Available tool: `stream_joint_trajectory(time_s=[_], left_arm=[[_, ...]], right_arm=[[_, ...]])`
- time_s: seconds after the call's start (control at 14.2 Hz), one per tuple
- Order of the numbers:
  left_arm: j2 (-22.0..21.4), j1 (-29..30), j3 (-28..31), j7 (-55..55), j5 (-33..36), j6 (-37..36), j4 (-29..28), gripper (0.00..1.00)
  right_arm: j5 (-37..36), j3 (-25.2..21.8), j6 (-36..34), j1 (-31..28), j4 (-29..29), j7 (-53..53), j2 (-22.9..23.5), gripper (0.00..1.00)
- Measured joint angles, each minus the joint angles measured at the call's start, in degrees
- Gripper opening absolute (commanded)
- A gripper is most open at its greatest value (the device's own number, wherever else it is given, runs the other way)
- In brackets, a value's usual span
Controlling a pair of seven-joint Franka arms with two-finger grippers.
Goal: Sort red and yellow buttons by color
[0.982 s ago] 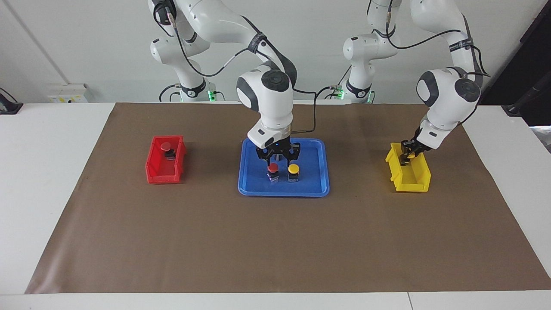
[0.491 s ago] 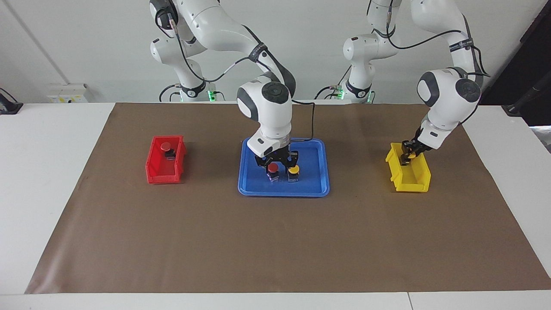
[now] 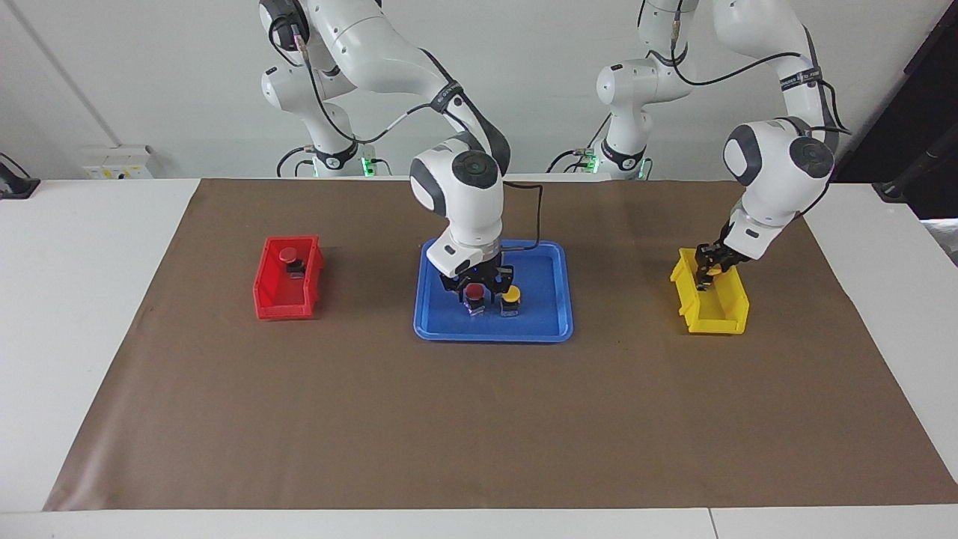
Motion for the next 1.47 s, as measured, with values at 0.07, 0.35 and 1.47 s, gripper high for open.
stream_joint_trajectory(time_s=[0.07, 0.35, 1.47], left_arm=[[0.00, 0.00, 0.00, 0.00, 0.00, 0.01, 0.00, 0.58], [-0.14, 0.00, -0.01, 0.00, 0.00, -0.11, 0.28, 0.58], [-1.65, -24.69, -2.04, -28.69, -0.10, -8.46, 12.55, 1.00]], right_arm=[[0.00, 0.00, 0.30, -0.02, -0.72, -0.70, -0.14, 0.66], [0.01, 0.00, 2.03, -0.01, -2.99, -1.11, -0.82, 0.57], [0.24, -0.50, -14.19, -14.53, -1.96, -17.34, -14.26, 0.21]])
